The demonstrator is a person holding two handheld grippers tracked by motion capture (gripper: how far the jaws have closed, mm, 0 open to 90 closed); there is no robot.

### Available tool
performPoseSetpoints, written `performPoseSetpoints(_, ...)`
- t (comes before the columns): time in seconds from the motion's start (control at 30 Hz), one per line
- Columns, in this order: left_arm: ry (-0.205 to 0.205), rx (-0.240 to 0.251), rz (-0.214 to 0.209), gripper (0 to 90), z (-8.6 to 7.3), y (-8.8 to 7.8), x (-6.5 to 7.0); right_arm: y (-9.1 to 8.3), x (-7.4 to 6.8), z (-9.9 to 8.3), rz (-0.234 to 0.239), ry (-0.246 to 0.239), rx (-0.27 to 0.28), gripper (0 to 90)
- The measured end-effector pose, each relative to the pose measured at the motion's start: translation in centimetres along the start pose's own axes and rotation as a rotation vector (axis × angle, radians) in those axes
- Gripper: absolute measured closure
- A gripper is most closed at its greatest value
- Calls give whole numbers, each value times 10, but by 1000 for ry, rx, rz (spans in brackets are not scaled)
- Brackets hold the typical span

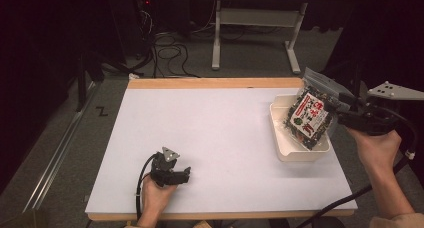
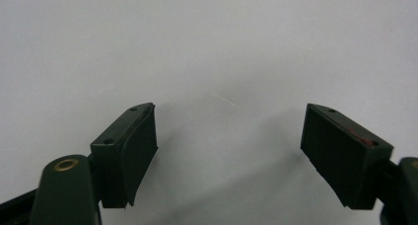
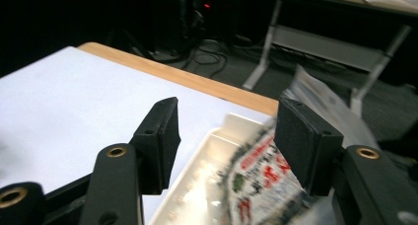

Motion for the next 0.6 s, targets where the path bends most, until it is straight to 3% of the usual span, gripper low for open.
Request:
performPoseSetpoints(0.27,5,5,-4,222,0,-1,1,3,-41,5,122,-54,6,433)
performPoseSetpoints(0.43,7,9,-8,222,2,-1,1,8,-62,8,153,-103,7,440)
performPoseSetpoints(0.6,14,9,-11,223,3,0,2,14,-75,3,177,-112,-6,444)
Point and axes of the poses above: each handheld gripper's, and its own axes: y roughly forward along the jaws, z roughly out of its top, x roughly to its right, the point moved 3 cm from there along y, roughly forward along the jaws, and after that the axes turned 7 degrees about -x, right-handed, at the moved point
